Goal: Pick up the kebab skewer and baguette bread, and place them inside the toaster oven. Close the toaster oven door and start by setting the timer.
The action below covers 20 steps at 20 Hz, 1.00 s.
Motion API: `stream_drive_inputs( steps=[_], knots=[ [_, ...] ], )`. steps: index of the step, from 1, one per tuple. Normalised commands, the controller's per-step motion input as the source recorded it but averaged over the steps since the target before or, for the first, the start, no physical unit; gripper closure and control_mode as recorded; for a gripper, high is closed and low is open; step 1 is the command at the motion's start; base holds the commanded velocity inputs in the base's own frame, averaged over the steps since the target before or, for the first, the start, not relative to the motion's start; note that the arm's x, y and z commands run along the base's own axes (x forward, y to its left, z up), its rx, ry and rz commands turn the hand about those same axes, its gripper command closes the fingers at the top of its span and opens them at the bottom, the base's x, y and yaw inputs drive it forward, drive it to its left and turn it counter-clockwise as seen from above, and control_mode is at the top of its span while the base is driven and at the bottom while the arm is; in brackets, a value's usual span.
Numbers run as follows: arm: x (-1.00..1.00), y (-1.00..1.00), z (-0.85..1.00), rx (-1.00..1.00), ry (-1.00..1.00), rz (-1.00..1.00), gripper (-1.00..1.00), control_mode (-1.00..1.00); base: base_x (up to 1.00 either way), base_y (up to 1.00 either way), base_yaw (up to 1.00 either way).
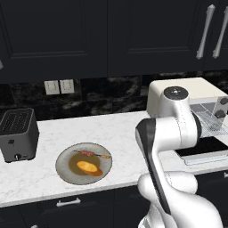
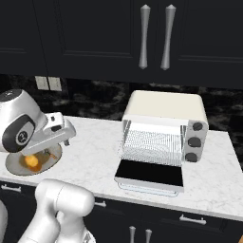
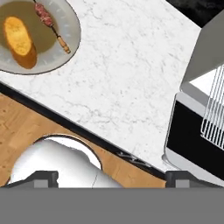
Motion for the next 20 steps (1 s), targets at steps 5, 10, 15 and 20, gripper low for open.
stream_drive_inputs(
  steps=[5, 10, 15, 20],
  knots=[
    [0.05, 1.0, -0.27, 0.05, 0.0, -0.08, -1.0, -1.0, 0.0, 0.0, 0.0],
    [0.09, 0.91, -0.31, 0.12, 0.0, -0.05, -1.0, -1.0, 0.0, 0.0, 0.0],
    [0.12, 0.66, -0.55, 0.16, 0.03, 0.0, -1.0, -1.0, 0.0, 0.0, 0.0],
    [0.48, 0.34, -0.56, 0.06, -0.02, 0.0, -1.0, -1.0, 0.0, 0.0, 0.0]
  ],
)
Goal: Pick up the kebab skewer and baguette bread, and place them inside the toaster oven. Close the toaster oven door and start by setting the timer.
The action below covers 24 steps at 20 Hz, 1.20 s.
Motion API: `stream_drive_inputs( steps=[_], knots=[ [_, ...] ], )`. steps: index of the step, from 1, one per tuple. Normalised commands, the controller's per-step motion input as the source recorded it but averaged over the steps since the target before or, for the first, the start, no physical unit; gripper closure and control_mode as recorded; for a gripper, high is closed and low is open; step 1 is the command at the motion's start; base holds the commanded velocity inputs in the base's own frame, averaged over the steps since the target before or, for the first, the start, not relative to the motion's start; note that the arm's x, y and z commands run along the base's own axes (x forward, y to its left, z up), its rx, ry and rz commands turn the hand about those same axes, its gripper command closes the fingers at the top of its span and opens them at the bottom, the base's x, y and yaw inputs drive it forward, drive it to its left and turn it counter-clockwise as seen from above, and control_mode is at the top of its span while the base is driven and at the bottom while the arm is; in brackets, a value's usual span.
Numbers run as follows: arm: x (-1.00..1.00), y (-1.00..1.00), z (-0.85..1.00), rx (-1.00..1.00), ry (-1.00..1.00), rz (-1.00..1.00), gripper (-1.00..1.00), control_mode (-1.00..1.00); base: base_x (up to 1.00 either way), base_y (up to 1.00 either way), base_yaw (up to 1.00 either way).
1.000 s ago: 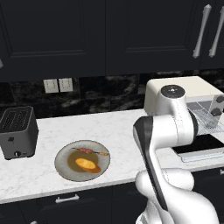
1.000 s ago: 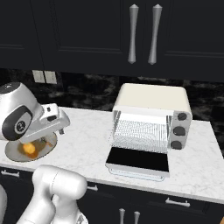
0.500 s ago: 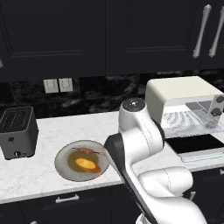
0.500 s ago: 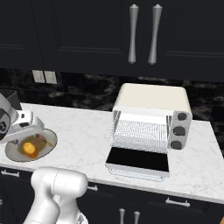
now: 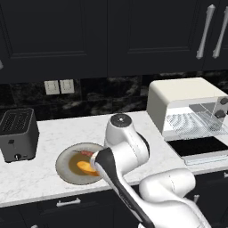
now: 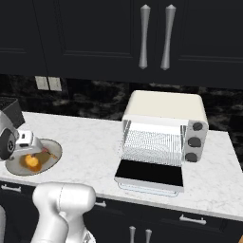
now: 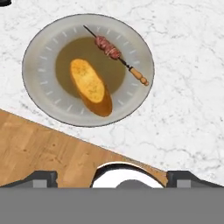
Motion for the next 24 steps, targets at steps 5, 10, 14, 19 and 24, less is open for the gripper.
stream_drive_inputs(
  steps=[5, 10, 14, 19, 24],
  knots=[
    [0.7, 0.26, -0.31, 0.01, 0.07, 0.01, -1.0, -1.0, 0.0, 0.0, 0.0],
    [0.45, 0.45, -0.34, 0.0, 0.09, 0.02, -1.0, -1.0, 0.0, 0.0, 0.0],
    [0.03, 0.31, -0.27, 0.0, 0.07, 0.02, -1.0, -1.0, 0.0, 0.0, 0.0],
    [0.13, 0.01, -0.25, 0.0, 0.05, 0.03, -1.0, -1.0, 0.0, 0.0, 0.0],
    [0.11, 0.08, -0.31, 0.0, 0.04, 0.05, -1.0, -1.0, 0.0, 0.0, 0.0]
  ],
)
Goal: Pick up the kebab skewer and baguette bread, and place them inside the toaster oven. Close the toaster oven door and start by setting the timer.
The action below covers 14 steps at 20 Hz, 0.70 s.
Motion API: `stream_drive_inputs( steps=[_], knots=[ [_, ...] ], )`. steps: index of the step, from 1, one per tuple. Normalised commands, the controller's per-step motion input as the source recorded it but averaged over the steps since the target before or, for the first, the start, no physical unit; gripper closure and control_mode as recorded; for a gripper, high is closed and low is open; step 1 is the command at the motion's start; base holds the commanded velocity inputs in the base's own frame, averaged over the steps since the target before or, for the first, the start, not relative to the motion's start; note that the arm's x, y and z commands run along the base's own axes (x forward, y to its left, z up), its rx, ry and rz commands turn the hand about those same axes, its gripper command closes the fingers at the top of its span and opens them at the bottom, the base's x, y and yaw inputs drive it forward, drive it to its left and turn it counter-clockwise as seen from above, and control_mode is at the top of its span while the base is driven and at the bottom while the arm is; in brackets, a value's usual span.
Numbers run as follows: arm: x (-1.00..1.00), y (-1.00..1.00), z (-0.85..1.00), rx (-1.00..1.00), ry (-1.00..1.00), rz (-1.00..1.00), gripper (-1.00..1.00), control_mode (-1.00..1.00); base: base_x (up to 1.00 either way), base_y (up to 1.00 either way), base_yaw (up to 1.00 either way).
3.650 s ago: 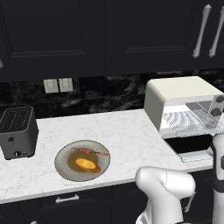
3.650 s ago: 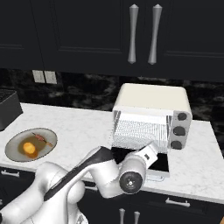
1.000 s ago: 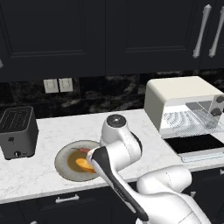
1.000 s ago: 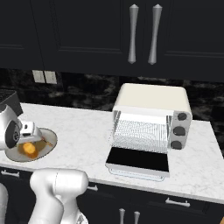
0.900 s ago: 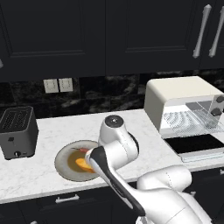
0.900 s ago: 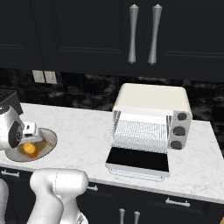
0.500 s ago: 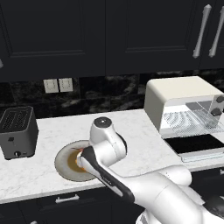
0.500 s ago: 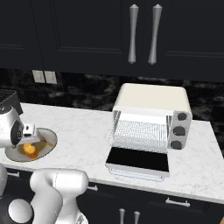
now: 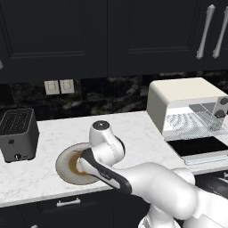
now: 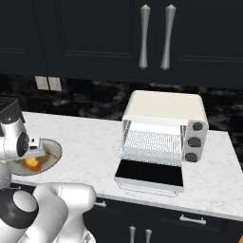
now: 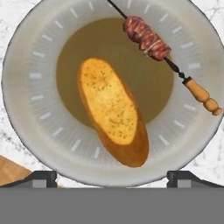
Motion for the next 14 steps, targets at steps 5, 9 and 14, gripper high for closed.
stream_drive_inputs(
  steps=[5, 9, 14],
  knots=[
    [0.04, 0.04, -0.21, 0.0, 0.01, 0.05, -1.0, -1.0, 0.0, 0.0, 0.0],
    [0.09, 0.0, -0.08, -0.03, 0.0, 0.03, -1.0, -1.0, 0.0, 0.0, 0.0],
    [0.04, 0.01, -0.08, -0.03, 0.0, 0.02, -1.0, -1.0, 0.0, 0.0, 0.0]
  ],
)
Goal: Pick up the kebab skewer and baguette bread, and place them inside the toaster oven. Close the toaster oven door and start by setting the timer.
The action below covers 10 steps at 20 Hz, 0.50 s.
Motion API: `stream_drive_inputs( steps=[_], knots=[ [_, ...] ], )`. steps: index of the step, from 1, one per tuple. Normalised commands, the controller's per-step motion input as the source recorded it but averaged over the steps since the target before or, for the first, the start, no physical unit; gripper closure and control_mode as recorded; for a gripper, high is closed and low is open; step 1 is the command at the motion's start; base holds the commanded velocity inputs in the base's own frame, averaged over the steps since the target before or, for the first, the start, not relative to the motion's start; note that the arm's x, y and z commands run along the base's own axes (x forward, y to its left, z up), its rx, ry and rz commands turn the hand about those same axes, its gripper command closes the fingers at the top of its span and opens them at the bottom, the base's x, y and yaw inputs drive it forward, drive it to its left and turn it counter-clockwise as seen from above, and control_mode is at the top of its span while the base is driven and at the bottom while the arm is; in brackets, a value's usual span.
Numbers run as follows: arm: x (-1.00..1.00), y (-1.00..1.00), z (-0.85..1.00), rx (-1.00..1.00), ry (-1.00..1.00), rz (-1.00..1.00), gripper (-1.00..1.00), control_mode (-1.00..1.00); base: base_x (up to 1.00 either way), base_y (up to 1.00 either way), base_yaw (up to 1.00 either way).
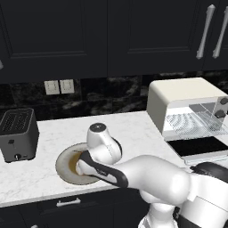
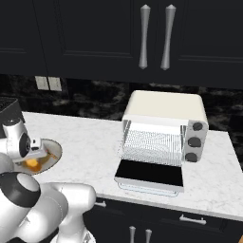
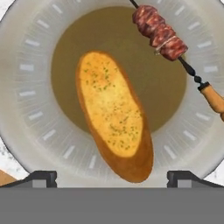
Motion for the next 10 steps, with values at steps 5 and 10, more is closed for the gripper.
stream_drive_inputs(
  steps=[5, 10],
  knots=[
    [0.15, 0.0, -0.13, 0.0, 0.0, 0.03, -1.0, -1.0, 0.0, 0.0, 0.0],
    [0.21, 0.02, -0.11, 0.0, 0.01, 0.03, -1.0, -1.0, 0.0, 0.0, 0.0]
  ],
)
